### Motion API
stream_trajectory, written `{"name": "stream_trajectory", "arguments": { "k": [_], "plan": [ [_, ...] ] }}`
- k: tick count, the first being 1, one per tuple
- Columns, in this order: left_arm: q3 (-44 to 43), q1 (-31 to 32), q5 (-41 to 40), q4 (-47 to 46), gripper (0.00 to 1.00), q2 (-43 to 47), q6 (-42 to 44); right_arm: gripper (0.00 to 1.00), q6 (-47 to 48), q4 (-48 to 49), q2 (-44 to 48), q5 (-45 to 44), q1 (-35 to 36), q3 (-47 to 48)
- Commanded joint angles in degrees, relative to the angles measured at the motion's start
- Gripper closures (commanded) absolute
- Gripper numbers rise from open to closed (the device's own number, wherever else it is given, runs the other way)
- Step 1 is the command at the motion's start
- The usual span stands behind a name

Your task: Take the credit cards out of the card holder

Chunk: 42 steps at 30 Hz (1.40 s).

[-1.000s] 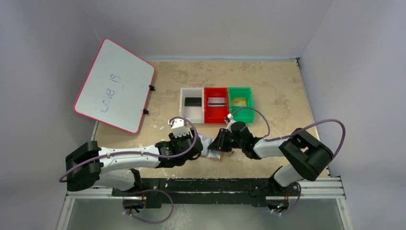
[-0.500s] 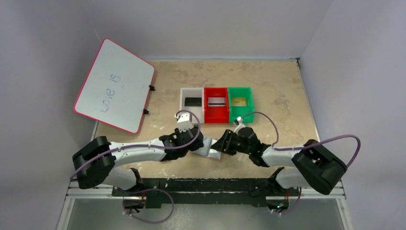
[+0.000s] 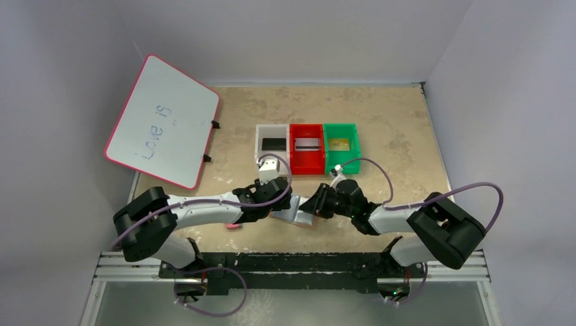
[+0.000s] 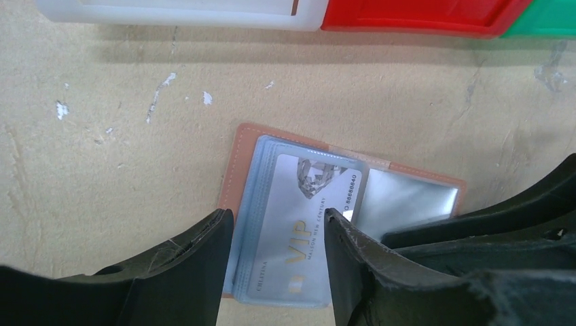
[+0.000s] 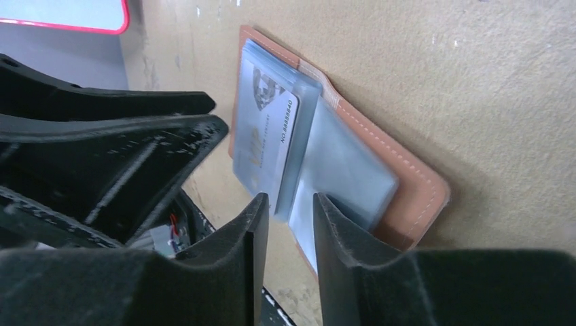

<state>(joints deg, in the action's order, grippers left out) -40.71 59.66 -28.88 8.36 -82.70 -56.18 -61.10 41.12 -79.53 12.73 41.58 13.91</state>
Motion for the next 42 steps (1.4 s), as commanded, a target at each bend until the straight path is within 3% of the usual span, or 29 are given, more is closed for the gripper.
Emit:
{"name": "stream_trajectory", "arguments": {
  "k": [1, 18, 23, 28, 42],
  "plan": [
    [-1.66, -0.27, 2.87, -3.49, 0.49, -1.75, 0.81, 0.71, -0.11, 1.54, -1.17, -0.38, 0.08, 2.75],
    [3.48, -0.18, 8.44, -9.84, 0.68, -1.93, -2.29, 0.72, -0.75, 1.02, -5.86, 2.61, 0.08, 4.73],
    [4.15, 0.52, 8.84, -10.45, 0.71, -3.17, -3.57, 0.81, -0.86, 0.37, -5.19, 2.72, 0.08, 4.86],
    [3.46, 2.01, 6.65, -8.60, 0.74, -4.91, -4.41, 0.99, -1.10, -0.46, -4.37, 2.76, -0.01, 4.51],
    [0.15, 4.85, -1.98, -0.01, 0.85, -10.43, -7.76, 1.00, -2.99, 0.40, 1.12, 5.00, -3.55, -1.97]
  ]
}}
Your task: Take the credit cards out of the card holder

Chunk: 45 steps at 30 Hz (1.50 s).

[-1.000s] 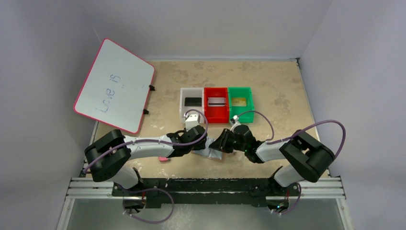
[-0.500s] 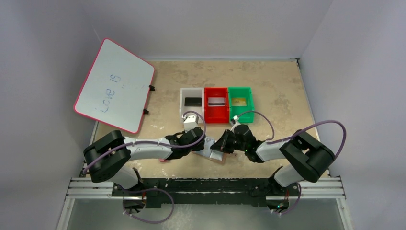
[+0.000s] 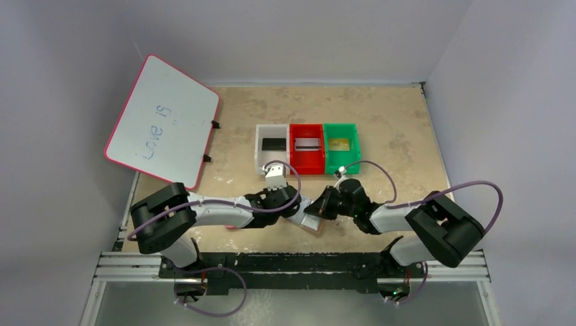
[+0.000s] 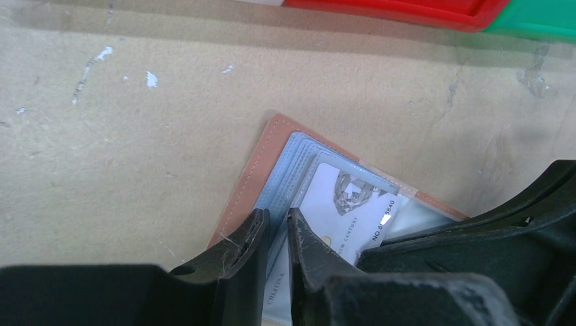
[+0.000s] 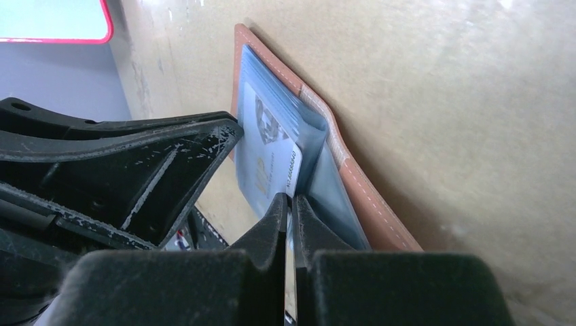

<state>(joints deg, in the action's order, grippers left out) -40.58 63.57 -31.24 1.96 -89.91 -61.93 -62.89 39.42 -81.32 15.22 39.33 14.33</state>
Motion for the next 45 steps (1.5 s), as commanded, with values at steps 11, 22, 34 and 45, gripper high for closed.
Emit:
{"name": "stream_trajectory", "arguments": {
  "k": [11, 22, 34, 45],
  "plan": [
    [1.50, 3.00, -3.99, 8.28, 1.00, -0.65, -7.65, 1.00, 9.55, -0.92, -3.18, 8.26, -3.55, 2.92],
    [3.38, 8.14, -17.11, 17.37, 0.94, 12.08, -15.57, 1.00, 25.07, -10.02, -9.55, 8.88, -3.54, 14.49],
    [-1.04, 3.98, -4.84, 3.27, 0.56, 14.02, -0.61, 1.00, 27.15, -11.46, -12.06, 9.39, -3.55, 16.33],
    [3.22, -5.65, 14.52, -12.15, 0.61, 6.44, 0.06, 1.00, 24.27, -11.86, -12.55, 9.50, -3.55, 15.87]
  ]
}}
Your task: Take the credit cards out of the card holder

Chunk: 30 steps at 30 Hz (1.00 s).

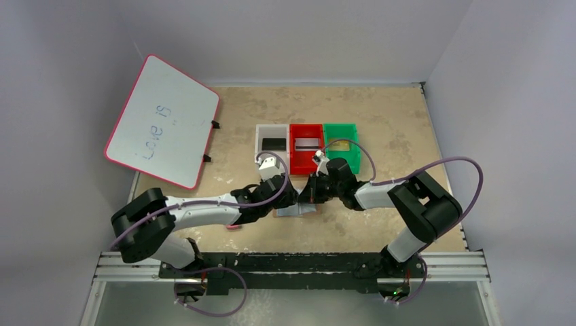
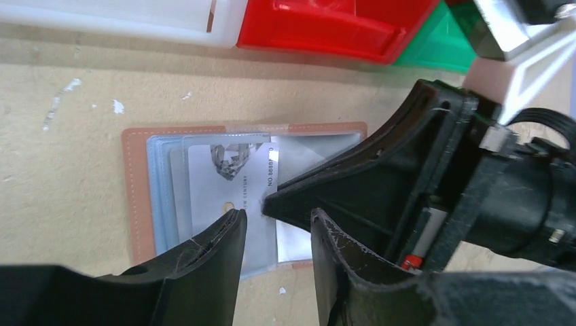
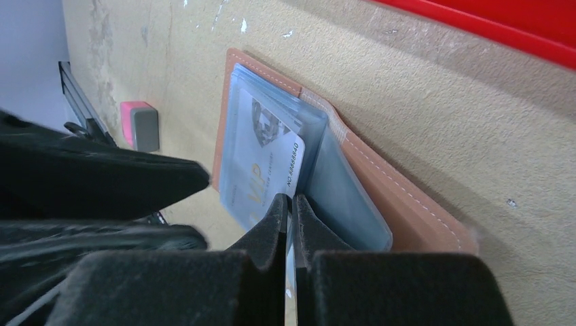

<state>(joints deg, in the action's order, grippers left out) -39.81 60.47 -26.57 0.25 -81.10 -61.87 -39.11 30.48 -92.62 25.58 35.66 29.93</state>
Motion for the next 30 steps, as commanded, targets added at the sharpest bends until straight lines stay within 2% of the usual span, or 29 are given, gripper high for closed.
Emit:
{"name": "stream_trajectory", "arguments": {
  "k": [1, 3, 9, 17, 26, 30],
  "plan": [
    [3.80, -2.84, 10.71, -12.63, 0.63, -2.86, -1.11, 1.00, 0.06, -2.79, -1.13, -1.00, 0.15, 0.11],
    [5.14, -3.06, 10.10, -13.04, 0.65, -3.86, -2.53, 1.00, -0.74, -2.61, -0.72, -1.25, 0.13, -0.26],
    [2.15, -2.19, 2.02, 0.51, 0.70, -8.56, -4.26, 1.00, -3.37, -5.05, 1.74, -5.26, -0.18, -1.19],
    [-0.09, 0.71, -5.58, 8.55, 0.72, -10.19, -6.19, 1.00, -8.37, -2.20, 6.32, -4.68, -3.83, -5.92],
    [-0.36, 1.30, -4.61, 6.43, 0.72, -10.95, -4.46, 1.00, -9.02, 0.19, 5.56, -0.78, -5.06, -7.01],
    [-1.16, 1.99, -4.82, 6.69, 0.73, -11.61, -3.92, 1.00, -8.94, -0.82, 6.03, -1.86, -5.35, -7.18]
  ]
}}
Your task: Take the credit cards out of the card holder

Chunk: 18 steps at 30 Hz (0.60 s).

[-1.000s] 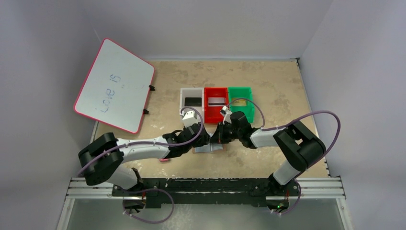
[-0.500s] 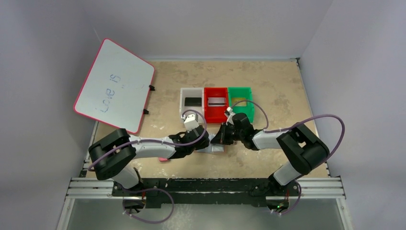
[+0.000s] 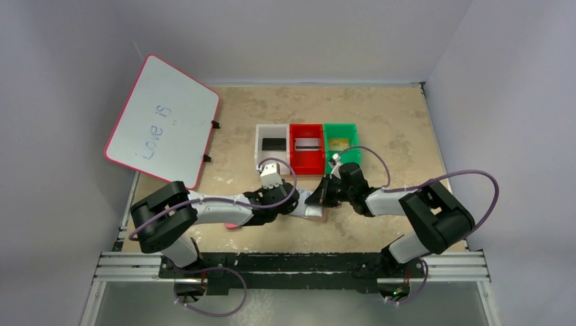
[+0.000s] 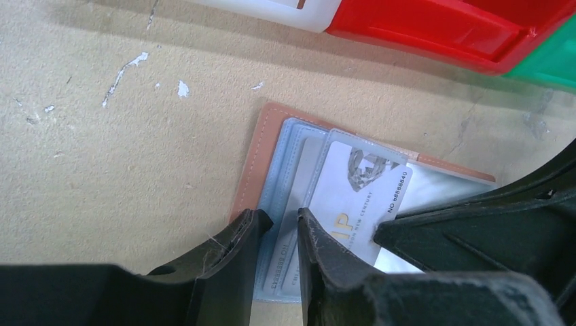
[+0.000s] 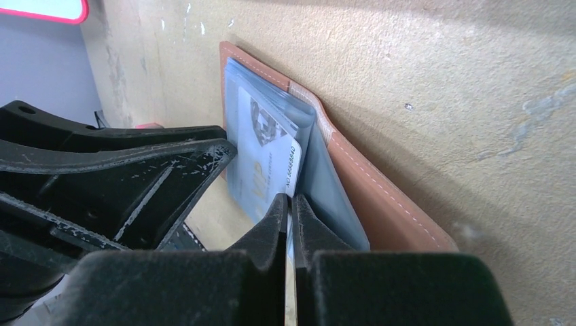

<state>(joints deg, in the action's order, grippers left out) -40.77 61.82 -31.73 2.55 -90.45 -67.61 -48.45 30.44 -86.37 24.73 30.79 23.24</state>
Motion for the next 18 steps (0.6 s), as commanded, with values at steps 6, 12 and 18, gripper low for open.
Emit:
{"name": "stream_trajectory", "arguments": {
  "k": [6, 12, 18],
  "plan": [
    [0.39, 0.76, -0.27, 4.54, 0.74, -1.96, 1.56, 0.92, 1.13, -1.93, 0.68, -0.14, -0.97, -0.41],
    [-0.09, 1.26, 0.63, 3.82, 0.82, -3.15, 2.31, 0.82, -4.24, 7.27, 0.48, 2.18, -0.93, -3.20],
    [-0.75, 1.98, -0.28, 4.74, 0.84, -3.87, 0.94, 0.83, -10.05, 15.06, 1.03, 2.64, -0.89, -7.07]
  ]
}}
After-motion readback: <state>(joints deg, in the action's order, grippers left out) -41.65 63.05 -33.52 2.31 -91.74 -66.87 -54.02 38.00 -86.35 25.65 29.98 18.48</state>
